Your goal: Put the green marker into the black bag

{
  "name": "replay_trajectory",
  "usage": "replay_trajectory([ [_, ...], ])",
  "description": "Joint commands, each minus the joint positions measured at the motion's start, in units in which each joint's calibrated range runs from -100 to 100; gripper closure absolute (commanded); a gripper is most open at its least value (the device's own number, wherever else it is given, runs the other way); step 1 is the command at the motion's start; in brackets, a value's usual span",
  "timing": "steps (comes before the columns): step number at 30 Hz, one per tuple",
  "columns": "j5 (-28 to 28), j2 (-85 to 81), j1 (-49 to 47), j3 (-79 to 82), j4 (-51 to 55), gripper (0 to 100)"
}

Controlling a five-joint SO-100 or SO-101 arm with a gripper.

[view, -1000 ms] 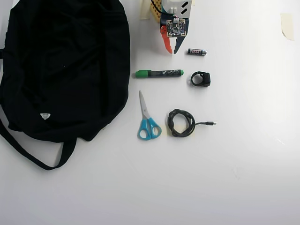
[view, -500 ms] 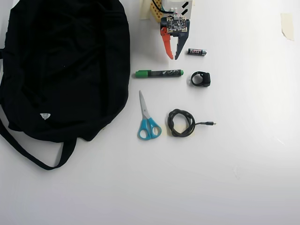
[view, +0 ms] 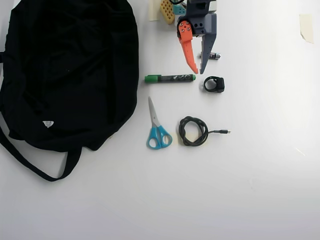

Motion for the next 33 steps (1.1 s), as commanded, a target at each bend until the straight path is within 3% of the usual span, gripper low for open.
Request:
replay_trajectory([
  [1,0.00,10.02,-0.39,-12.02,-5.66,97],
  [18,0.48,47.04,2.08,-55.59,-7.55,97],
  [27,0.53,57.41,4.02,-57.03,-21.68,97],
  [33,0.53,56.75,4.32,-56.76,-21.33,97],
])
